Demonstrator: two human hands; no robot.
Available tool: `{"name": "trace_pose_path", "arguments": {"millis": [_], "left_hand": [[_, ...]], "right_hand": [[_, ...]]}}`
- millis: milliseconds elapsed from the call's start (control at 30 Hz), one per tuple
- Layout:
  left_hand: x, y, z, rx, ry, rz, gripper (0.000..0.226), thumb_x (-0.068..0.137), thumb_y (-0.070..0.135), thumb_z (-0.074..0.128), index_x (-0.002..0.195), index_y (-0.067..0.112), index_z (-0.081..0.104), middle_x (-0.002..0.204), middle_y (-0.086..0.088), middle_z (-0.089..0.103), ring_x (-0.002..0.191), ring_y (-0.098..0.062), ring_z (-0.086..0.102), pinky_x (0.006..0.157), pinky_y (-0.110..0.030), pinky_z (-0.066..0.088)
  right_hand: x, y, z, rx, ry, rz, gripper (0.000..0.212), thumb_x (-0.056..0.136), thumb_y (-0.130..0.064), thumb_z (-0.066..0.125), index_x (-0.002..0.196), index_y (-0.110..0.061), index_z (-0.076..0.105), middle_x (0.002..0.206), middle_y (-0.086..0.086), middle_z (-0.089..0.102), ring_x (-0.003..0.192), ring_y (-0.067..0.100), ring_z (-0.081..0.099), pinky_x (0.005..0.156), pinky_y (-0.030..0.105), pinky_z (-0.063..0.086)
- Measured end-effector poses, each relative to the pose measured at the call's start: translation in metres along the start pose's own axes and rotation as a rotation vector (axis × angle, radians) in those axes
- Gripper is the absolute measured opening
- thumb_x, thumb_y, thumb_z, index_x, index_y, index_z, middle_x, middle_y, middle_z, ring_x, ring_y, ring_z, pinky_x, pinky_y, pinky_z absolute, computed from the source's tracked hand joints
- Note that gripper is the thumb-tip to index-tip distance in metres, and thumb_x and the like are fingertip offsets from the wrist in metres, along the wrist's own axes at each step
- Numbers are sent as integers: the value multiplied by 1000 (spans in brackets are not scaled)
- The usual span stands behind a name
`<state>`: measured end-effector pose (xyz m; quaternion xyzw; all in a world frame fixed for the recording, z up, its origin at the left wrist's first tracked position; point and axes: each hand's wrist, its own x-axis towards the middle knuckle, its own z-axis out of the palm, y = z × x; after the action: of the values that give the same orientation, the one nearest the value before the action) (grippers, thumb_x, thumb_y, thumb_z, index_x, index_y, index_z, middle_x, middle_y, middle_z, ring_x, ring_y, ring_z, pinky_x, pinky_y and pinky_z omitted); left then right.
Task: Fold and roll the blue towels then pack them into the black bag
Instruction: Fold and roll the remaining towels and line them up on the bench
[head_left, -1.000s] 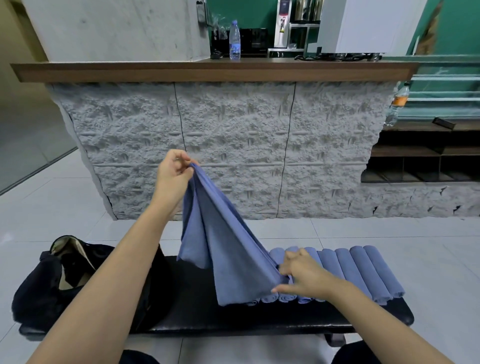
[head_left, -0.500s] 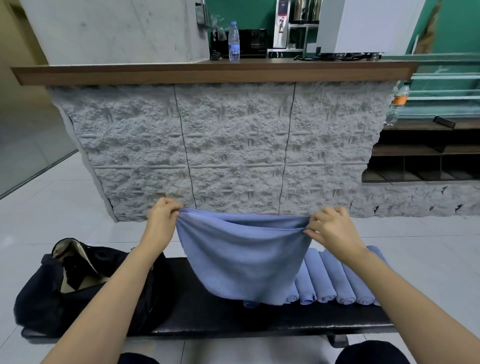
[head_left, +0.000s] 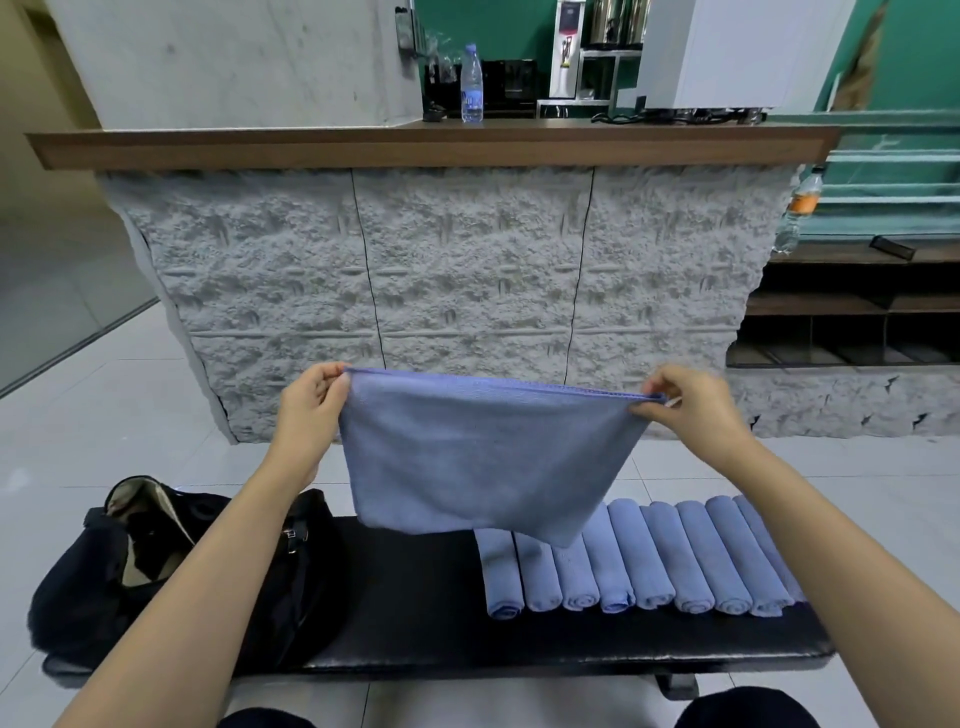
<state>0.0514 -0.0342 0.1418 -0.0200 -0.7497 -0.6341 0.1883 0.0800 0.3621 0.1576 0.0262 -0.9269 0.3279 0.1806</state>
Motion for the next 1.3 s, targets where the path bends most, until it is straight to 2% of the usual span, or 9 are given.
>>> {"name": "trace_pose_path", "arguments": {"millis": [167,300,433,533,667,800,933,1100,1300], "left_hand": [[-2,7,-8,107,-105,120,22,93,2,52,93,18,66,84,14,68,83,-6,59,72,-9,46],[-4,16,-17,-359,-156,40,14,84,16,60,77,21,72,75,9,70,69,-1,62,63,-12,50],[-11,-5,-5,-329,-223,-225,30,89,12,55,65,15,74,65,5,69,60,-3,60,58,-15,51],[-11,-20,-7,-373,-229,-344,20,93,14,51,90,8,70,85,-3,70,78,-13,62,70,-24,51],[-11,-31,-22,-623,-337,-567,36,83,23,58,110,3,69,112,-9,66,108,-19,59,93,-30,42],[-9,-26,-5,-509,-162,-691,29,89,14,51,74,10,75,71,0,70,68,-12,65,69,-22,47],[-17,-4,35,-408,56,-559,12,88,6,58,77,7,63,55,2,66,44,-8,60,44,-16,47],[-48,34,96,-221,-74,-294,9,87,9,65,81,7,71,64,-4,69,57,-13,65,52,-23,53],[-63,47,105,-59,-158,-39,30,87,14,66,65,33,74,70,0,73,69,-12,66,69,-35,56]], "right_hand": [[2,-3,-18,206,-65,101,13,75,-7,77,73,-11,65,64,1,58,57,9,46,52,7,37],[-5,-5,-32,882,-89,202,6,80,-13,66,75,-13,62,65,-6,61,61,4,55,58,13,47],[-10,15,-4,632,-169,380,6,86,-8,65,80,-7,66,73,7,63,69,17,57,57,15,53],[-13,23,-1,821,-183,441,14,84,-12,66,94,-2,66,81,8,66,82,19,59,68,18,56],[-20,21,-11,1131,-415,419,33,74,-28,70,97,-4,71,88,9,70,75,15,66,67,23,56],[-10,13,10,942,-191,617,15,80,-15,69,84,-1,66,81,12,62,63,15,61,57,19,55],[-2,-19,39,807,165,573,18,82,-5,70,68,-4,58,63,9,53,51,14,50,46,17,51],[-20,-93,84,693,126,310,21,79,-3,71,65,-14,61,60,5,62,55,16,58,57,31,59],[-39,-119,95,589,110,155,10,80,-14,71,72,-14,66,64,0,68,65,18,67,68,43,57]]}}
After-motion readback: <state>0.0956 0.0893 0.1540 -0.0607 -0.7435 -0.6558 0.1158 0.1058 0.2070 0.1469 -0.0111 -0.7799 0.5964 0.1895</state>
